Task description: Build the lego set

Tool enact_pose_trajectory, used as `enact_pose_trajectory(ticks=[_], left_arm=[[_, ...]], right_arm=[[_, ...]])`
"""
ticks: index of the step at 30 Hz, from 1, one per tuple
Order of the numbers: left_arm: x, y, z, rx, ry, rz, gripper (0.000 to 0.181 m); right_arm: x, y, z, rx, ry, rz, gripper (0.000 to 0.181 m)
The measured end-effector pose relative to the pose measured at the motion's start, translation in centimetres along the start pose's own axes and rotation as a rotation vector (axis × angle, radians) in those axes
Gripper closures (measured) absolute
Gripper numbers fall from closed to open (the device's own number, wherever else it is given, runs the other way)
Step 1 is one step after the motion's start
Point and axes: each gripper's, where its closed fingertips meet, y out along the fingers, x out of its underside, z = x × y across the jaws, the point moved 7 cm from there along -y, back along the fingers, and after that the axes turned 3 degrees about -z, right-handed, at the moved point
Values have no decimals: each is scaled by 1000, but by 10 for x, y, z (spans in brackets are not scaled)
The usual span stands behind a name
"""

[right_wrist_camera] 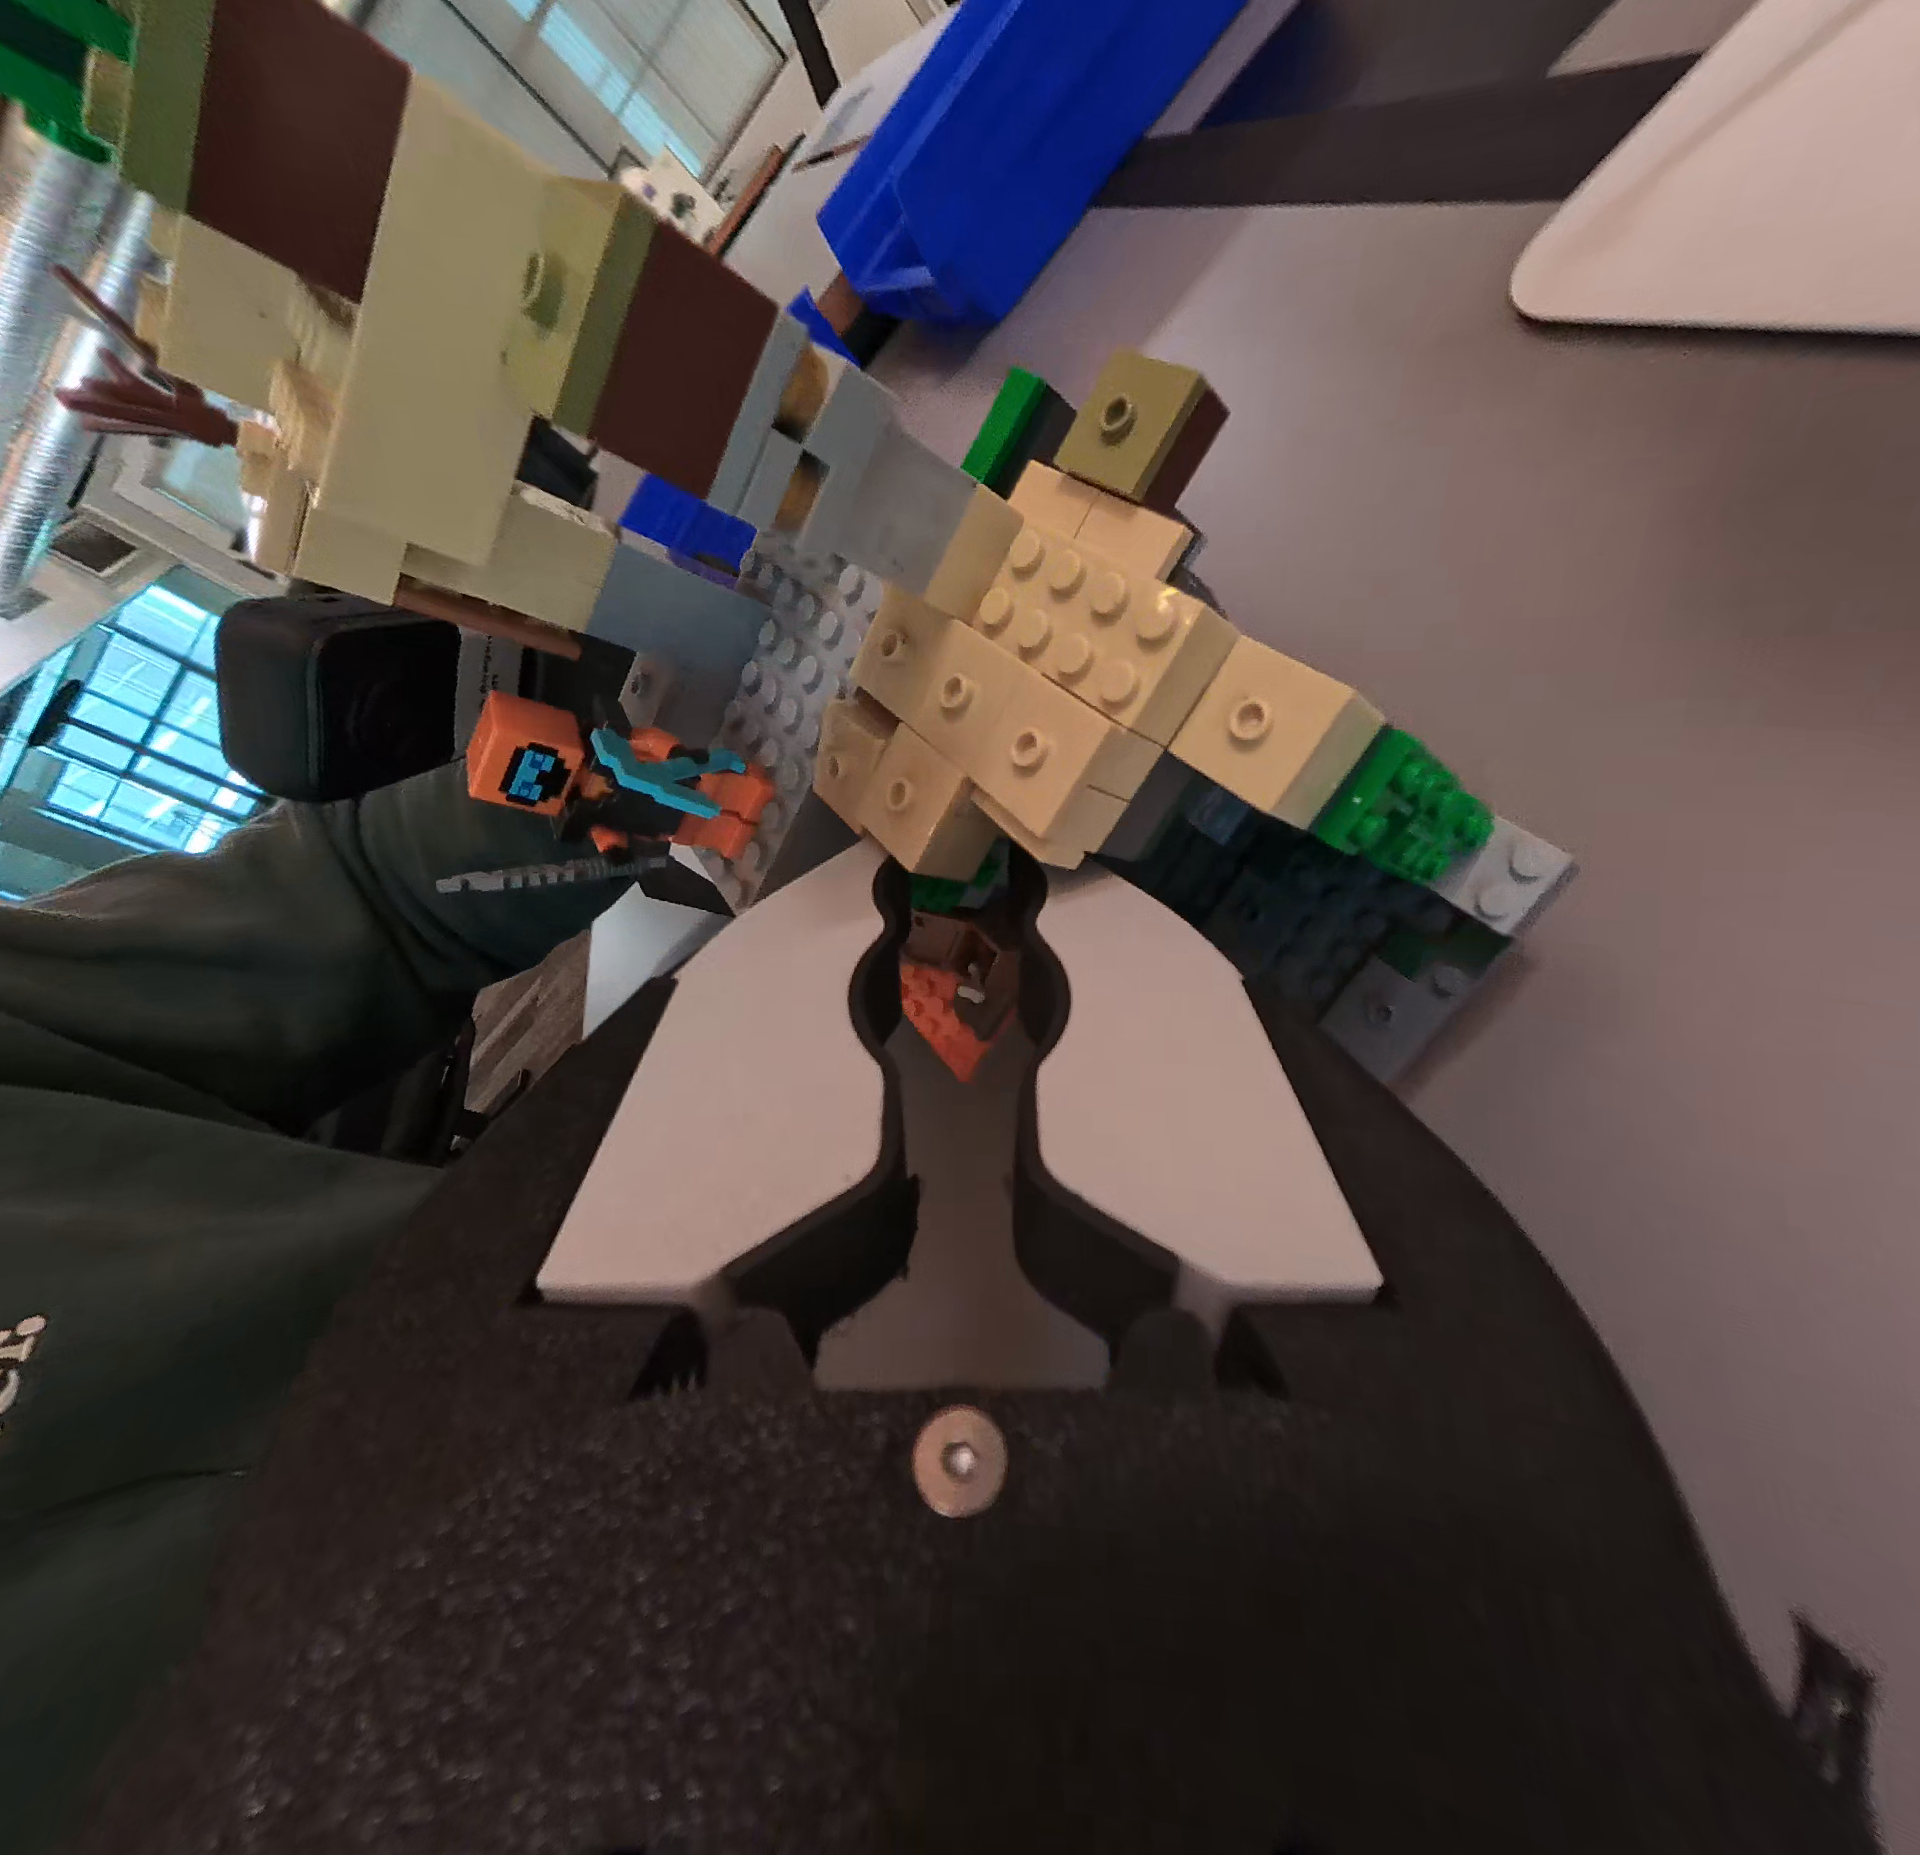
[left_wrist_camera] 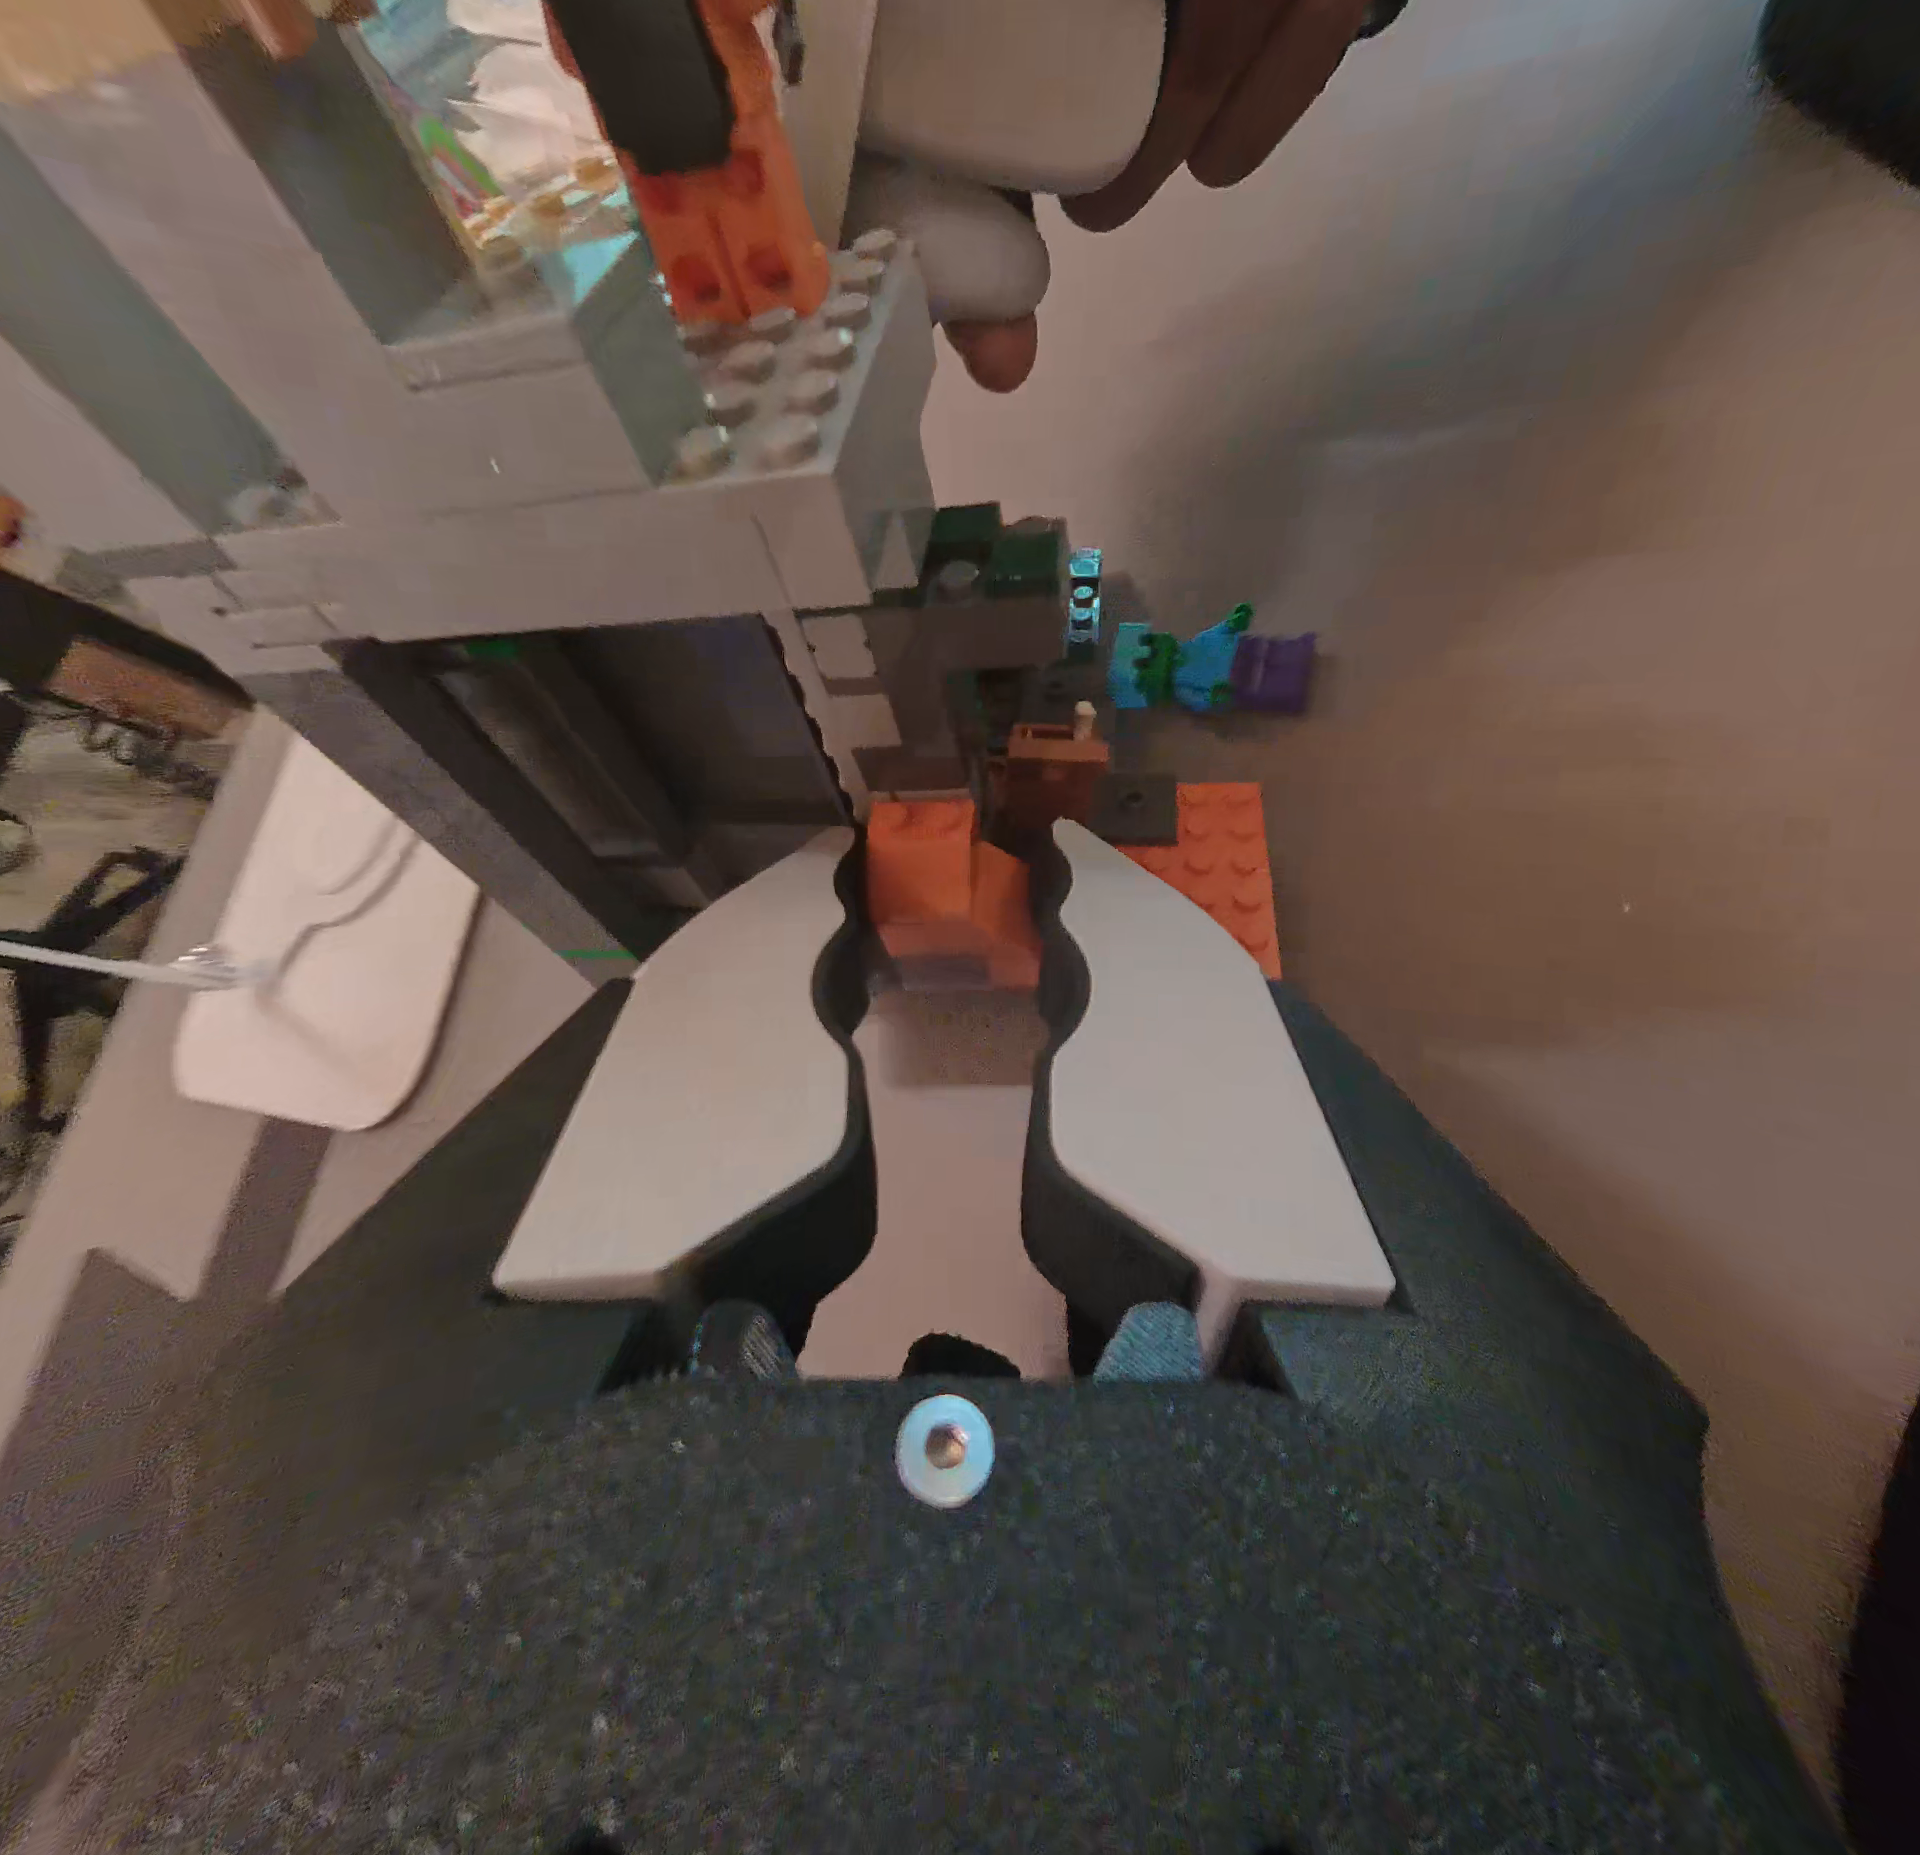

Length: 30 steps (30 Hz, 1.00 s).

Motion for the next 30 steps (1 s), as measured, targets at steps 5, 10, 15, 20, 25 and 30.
enact_pose_trajectory(ticks=[5,10,15,20,25,30], left_arm=[[3,9,5,68,-29,8,152],[-4,-2,-8,105,27,-74,151],[-16,-19,-26,174,117,-208,151],[-16,-20,-26,223,104,-236,151],[-20,-22,-26,220,126,-246,150],[-17,-19,-23,247,58,-201,151]], right_arm=[[7,-2,7,5,34,-1,164],[1,-1,6,-21,40,19,163],[0,4,5,-56,55,43,163],[4,6,7,-75,70,45,164],[4,4,6,-70,62,27,164],[6,8,6,-62,53,8,166]])
